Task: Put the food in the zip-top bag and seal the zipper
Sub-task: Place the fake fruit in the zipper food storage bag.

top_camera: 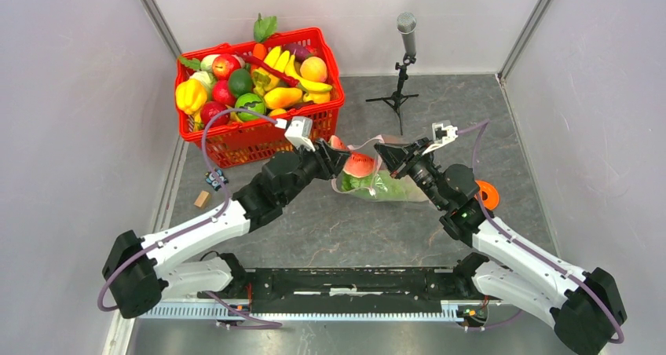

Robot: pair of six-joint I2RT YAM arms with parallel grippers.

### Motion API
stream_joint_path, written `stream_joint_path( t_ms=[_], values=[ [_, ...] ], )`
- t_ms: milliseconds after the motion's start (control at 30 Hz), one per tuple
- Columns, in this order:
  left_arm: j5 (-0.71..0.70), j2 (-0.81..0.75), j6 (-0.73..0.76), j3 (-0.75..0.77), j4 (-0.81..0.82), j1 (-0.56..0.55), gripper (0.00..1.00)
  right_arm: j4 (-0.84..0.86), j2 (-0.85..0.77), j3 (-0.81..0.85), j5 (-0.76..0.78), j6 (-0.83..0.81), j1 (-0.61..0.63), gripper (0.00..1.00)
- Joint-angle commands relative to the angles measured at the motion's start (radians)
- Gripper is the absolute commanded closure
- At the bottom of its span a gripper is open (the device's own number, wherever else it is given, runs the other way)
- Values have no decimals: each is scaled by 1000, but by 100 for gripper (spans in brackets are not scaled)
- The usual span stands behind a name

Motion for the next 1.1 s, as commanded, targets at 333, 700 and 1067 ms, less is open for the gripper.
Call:
stream_joint_path(
  t_ms=[333, 700, 1067],
  values=[
    [-138, 132, -28, 79, 171, -74, 62, 87, 7, 6, -16, 17, 1, 100],
    [-77, 74, 80, 87, 121, -75, 15, 74, -11, -2, 5, 5, 1, 100],
    [131, 17, 168, 120, -120, -75, 40, 74, -18, -8, 7, 9, 1, 100]
  ],
)
